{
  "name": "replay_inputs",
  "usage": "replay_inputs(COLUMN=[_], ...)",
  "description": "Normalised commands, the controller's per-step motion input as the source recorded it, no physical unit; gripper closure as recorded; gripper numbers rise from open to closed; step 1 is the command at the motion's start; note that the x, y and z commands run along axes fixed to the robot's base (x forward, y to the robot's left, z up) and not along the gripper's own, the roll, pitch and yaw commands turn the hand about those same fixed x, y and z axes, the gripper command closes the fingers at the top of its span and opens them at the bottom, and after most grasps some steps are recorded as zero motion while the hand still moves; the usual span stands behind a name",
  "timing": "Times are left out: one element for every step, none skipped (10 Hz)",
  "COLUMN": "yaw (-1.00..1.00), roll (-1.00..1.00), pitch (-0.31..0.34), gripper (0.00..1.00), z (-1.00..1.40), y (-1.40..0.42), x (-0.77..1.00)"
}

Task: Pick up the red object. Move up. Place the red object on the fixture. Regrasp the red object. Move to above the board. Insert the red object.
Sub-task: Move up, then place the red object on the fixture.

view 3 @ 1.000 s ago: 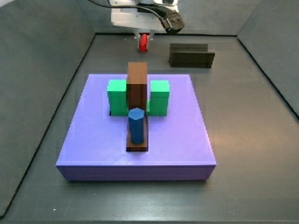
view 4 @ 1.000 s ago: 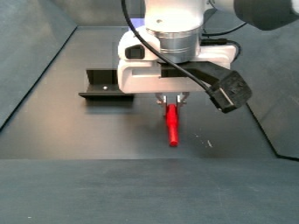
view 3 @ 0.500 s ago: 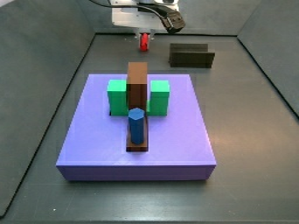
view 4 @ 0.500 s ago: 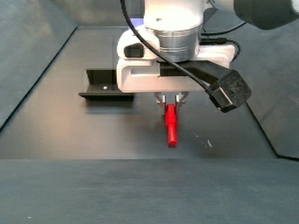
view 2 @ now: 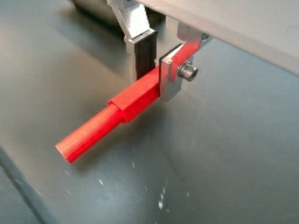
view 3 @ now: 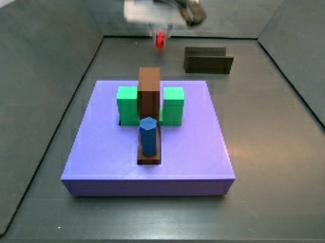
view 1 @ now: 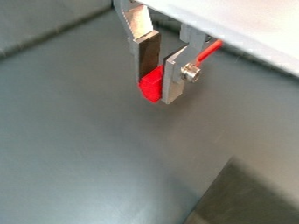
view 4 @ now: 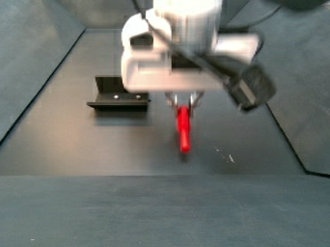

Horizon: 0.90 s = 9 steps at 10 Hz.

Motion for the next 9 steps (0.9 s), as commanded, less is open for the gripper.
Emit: replay_inputs(yaw=[-0.04,-0.02,0.0,-0.18,-0.29,-0.36,-0.36,-0.37,-0.45], roll=[0.04,0.08,-0.02,-0.44,-0.69,-0.84,-0.92,-0.96,-1.0], pitch=[0.029,0.02,0.023,0.371,0.386,0.011,0.0,0.0,-0.1], gripper=[1.0,1.0,1.0,1.0,1.0,1.0,1.0,1.0,1.0], z=[0.55,0.25,0.0,0.06,0.11,0.04,0.17,0.33,0.39], y=[0.01,-0.01,0.02,0.09,0.0,-0.07,-0.07,-0.12,-0.03], x=[-0.06,-0.03,0.05,0.41,0.67,0.52,0.51,0.44,0.27])
